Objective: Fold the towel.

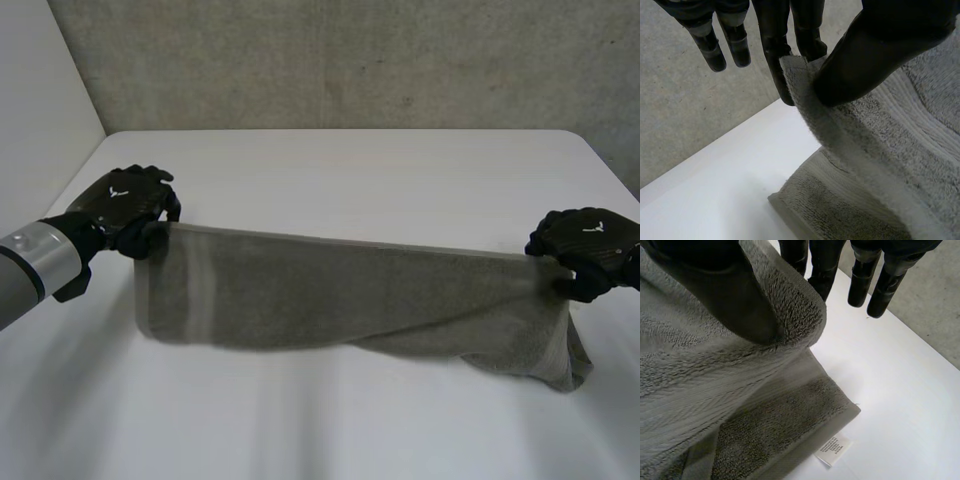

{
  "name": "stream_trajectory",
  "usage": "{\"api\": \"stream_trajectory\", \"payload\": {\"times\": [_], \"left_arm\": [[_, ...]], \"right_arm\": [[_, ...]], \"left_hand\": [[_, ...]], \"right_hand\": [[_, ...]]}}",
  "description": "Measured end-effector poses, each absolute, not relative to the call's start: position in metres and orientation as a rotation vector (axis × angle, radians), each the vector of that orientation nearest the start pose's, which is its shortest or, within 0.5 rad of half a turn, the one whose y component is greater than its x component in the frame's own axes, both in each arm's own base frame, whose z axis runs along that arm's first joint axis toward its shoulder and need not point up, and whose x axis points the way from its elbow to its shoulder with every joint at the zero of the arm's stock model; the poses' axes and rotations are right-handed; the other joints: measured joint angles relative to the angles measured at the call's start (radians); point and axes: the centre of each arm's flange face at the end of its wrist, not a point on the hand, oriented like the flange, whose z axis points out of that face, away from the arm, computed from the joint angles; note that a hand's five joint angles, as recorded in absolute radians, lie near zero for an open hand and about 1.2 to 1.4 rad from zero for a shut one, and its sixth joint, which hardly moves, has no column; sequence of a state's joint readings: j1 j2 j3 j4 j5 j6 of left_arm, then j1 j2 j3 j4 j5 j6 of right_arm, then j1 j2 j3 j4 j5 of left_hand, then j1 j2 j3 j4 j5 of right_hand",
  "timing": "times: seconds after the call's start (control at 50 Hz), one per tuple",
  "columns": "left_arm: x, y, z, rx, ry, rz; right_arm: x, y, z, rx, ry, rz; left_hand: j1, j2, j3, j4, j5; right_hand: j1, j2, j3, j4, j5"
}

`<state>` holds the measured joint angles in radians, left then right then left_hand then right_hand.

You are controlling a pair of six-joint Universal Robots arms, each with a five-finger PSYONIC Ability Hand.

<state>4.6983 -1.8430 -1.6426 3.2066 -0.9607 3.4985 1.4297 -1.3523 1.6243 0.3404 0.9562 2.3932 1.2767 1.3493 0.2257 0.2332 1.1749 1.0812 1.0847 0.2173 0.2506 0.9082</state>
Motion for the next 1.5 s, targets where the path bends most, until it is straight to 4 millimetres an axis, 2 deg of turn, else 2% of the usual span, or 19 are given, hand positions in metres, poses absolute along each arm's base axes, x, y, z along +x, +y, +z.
{"api": "stream_trajectory", "payload": {"times": [0.1, 0.26, 0.62, 0.7, 0.78, 0.8, 0.84, 0.9, 0.98, 1.04, 1.06, 1.18, 1.36, 1.5], "left_arm": [[-0.189, -0.312, 0.209, 1.103, 2.48, -2.087], [-0.19, -0.314, 0.206, 1.113, 2.493, -2.082], [-0.187, -0.327, 0.215, 1.099, 2.426, -2.125], [-0.185, -0.331, 0.216, 1.091, 2.414, -2.131], [-0.183, -0.336, 0.217, 1.079, 2.408, -2.133], [-0.181, -0.338, 0.217, 1.073, 2.406, -2.133], [-0.18, -0.339, 0.217, 1.065, 2.404, -2.132], [-0.177, -0.341, 0.217, 1.054, 2.405, -2.13], [-0.175, -0.341, 0.217, 1.046, 2.405, -2.128], [-0.175, -0.341, 0.217, 1.047, 2.405, -2.128], [-0.176, -0.341, 0.217, 1.047, 2.405, -2.128], [-0.178, -0.34, 0.215, 1.06, 2.414, -2.125], [-0.186, -0.346, 0.202, 1.088, 2.446, -2.108], [-0.19, -0.36, 0.194, 1.084, 2.427, -2.112]], "right_arm": [[0.145, -0.294, 0.217, -1.167, 2.318, -1.54], [0.146, -0.294, 0.217, -1.16, 2.31, -1.537], [0.144, -0.299, 0.215, -1.135, 2.322, -1.53], [0.143, -0.3, 0.215, -1.133, 2.328, -1.528], [0.142, -0.301, 0.216, -1.132, 2.33, -1.532], [0.142, -0.3, 0.217, -1.133, 2.328, -1.534], [0.142, -0.3, 0.217, -1.134, 2.324, -1.534], [0.142, -0.299, 0.219, -1.135, 2.317, -1.534], [0.143, -0.299, 0.22, -1.136, 2.307, -1.534], [0.143, -0.299, 0.22, -1.137, 2.303, -1.535], [0.143, -0.3, 0.22, -1.137, 2.303, -1.535], [0.143, -0.301, 0.219, -1.133, 2.302, -1.531], [0.14, -0.309, 0.211, -1.118, 2.317, -1.529], [0.137, -0.32, 0.211, -1.065, 2.337, -1.582]], "left_hand": [[0.003, 0.002, 0.0, 0.0, 0.002], [0.003, 0.002, 0.0, 0.0, 0.004], [0.004, 0.002, 0.0, 0.0, 0.004], [0.003, 0.002, 0.0, 0.0, 0.004], [0.004, 0.002, 0.0, 0.0, 0.004], [0.004, 0.002, 0.0, 0.0, 0.004], [0.003, 0.002, 0.0, 0.0, 0.004], [0.004, 0.002, 0.0, 0.0, 0.004], [0.004, 0.002, 0.0, 0.0, 0.004], [0.004, 0.002, 0.0, 0.0, 0.004], [0.004, 0.002, 0.0, 0.0, 0.004], [0.004, 0.002, 0.0, 0.0, 0.004], [0.004, 0.002, 0.0, 0.0, 0.004], [0.004, 0.002, 0.0, 0.0, 0.004]], "right_hand": [[-0.236, -0.213, 0.0, 0.0, -0.235], [-0.372, -0.353, 0.0, 0.0, -0.394], [-0.355, -0.35, 0.0, 0.0, -0.343], [-0.275, -0.288, 0.0, 0.0, -0.271], [-0.059, -0.058, 0.0, 0.0, -0.071], [0.085, 0.082, 0.0, 0.0, 0.073], [0.17, 0.154, 0.0, 0.0, 0.161], [0.019, 0.008, 0.0, 0.0, 0.014], [0.204, 0.183, 0.0, 0.0, 0.199], [0.025, 0.011, 0.0, 0.0, 0.019], [0.025, 0.016, 0.0, 0.0, 0.022], [0.238, 0.223, 0.0, 0.0, 0.244], [0.239, 0.224, 0.0, 0.0, 0.254], [0.239, 0.224, 0.0, 0.0, 0.254]]}}
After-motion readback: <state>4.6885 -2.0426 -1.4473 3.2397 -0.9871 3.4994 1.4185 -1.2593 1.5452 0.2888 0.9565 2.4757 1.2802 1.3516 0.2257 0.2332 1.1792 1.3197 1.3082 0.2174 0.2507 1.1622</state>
